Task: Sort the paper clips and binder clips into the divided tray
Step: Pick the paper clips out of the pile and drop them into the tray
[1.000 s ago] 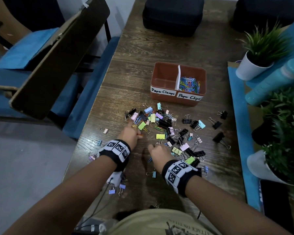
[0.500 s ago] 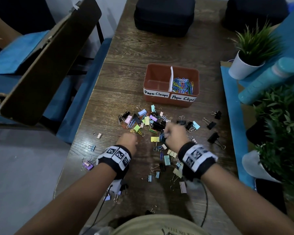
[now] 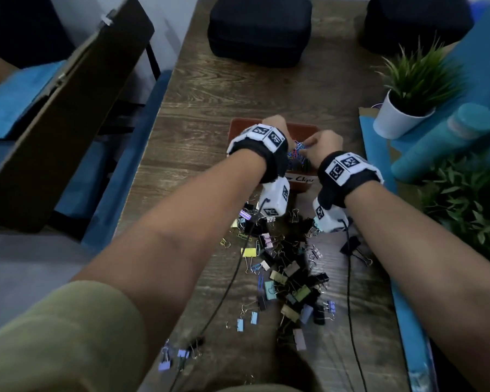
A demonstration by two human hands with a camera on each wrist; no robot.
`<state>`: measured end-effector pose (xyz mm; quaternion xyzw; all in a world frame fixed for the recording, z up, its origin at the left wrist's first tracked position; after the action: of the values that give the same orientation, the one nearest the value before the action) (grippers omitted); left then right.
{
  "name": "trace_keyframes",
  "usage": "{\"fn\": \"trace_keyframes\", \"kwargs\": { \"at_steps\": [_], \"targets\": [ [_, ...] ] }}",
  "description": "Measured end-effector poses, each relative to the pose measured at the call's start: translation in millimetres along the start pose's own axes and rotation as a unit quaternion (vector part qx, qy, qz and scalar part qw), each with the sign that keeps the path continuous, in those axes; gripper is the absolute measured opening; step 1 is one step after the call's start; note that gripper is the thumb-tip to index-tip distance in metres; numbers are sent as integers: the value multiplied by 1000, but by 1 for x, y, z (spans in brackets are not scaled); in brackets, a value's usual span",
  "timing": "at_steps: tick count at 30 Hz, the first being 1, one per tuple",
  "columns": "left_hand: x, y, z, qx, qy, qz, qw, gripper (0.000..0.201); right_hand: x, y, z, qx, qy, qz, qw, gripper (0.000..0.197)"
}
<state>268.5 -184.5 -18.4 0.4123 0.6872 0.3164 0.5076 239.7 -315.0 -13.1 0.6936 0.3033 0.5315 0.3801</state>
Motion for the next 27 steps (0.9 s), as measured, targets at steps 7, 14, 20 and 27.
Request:
{"fn": "trace_keyframes", "kwargs": {
  "at_steps": [7, 14, 20, 27],
  "targets": [
    [-4, 12, -82, -71, -111, -114, 985, 36, -10, -1, -45, -62, 90, 64, 992, 26],
    [126, -5, -160, -107, 22, 76, 991, 35, -22, -54, -153, 197, 188, 1, 962, 24],
    [194, -26, -187, 67, 102, 189, 974, 51, -43, -87, -203, 218, 218, -153, 939, 48],
    [139, -60, -227, 36, -76, 157, 984, 34, -49, -76, -203, 183, 223, -206, 935, 44]
  ]
}}
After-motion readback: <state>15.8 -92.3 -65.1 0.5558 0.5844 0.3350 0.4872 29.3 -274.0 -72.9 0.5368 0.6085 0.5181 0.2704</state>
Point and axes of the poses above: each hand's wrist, its own z-axis towards the middle knuckle, its own y-axis out of the back of the hand, x = y × z, the point moved 3 cm from there along z, towards the middle knuckle, and after that the axes turned 3 degrees about -x, right-handed, at the moved point
